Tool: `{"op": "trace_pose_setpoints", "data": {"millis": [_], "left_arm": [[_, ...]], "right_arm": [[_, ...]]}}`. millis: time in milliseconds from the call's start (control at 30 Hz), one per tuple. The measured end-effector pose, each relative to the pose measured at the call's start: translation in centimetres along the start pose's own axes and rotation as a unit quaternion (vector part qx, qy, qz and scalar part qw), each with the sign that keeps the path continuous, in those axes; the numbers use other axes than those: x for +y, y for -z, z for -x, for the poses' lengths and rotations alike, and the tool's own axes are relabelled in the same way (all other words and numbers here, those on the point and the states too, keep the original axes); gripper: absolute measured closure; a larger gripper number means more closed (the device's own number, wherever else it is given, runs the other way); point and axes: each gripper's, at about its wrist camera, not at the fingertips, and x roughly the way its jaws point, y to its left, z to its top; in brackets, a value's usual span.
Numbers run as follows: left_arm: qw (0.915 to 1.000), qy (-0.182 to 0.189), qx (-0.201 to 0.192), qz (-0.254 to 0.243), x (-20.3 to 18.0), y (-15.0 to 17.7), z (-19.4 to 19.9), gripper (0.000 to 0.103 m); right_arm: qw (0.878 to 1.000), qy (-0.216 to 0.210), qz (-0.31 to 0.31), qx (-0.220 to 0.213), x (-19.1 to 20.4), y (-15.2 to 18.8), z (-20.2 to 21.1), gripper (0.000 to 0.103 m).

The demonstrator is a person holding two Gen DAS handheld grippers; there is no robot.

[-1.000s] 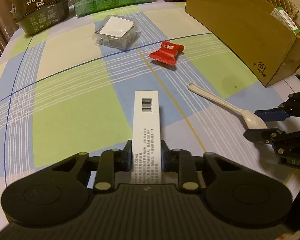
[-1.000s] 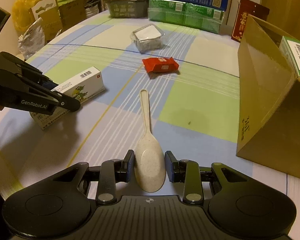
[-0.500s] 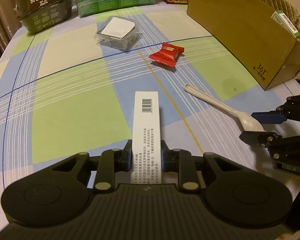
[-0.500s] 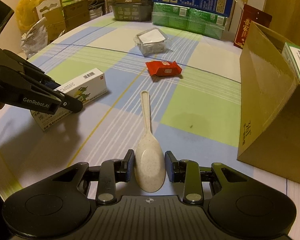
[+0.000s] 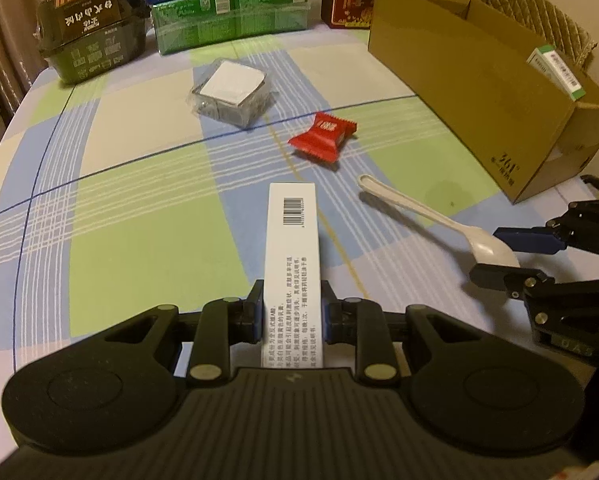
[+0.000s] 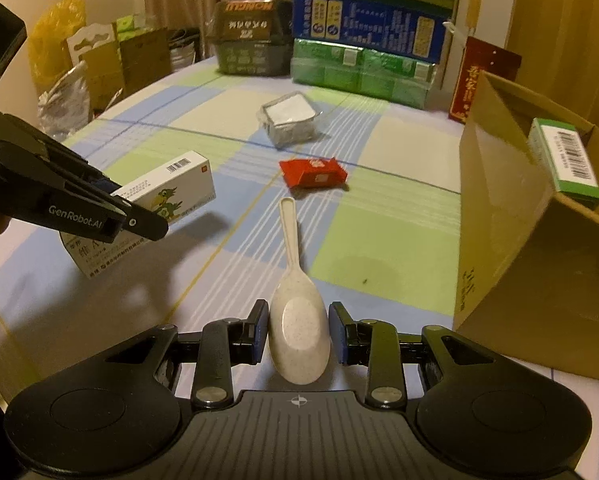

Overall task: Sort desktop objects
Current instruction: 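Carry the cream box and spoon with both tools over the cardboard box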

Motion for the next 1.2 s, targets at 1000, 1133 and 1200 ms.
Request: {"op": "trace_pose_setpoints", "data": {"millis": [1000, 1133, 1200], "left_arm": [[0.9953, 0.037, -0.089, -0.009, -9.1, -5.6, 9.1, 0.082], [0.9941, 0.047, -0.095, -0.022, -10.9, -6.6, 9.4, 0.082], [0.9933, 0.053, -0.098, -0.028, -11.8, -7.2, 9.4, 0.082]], "right_arm": [[0.985, 0.082, -0.081, -0.130, -6.3, -4.4, 13.4, 0.073], [0.980, 0.103, -0.099, -0.135, -8.4, -4.0, 14.6, 0.073], [0.979, 0.112, -0.106, -0.135, -9.5, -3.8, 15.0, 0.073]]}}
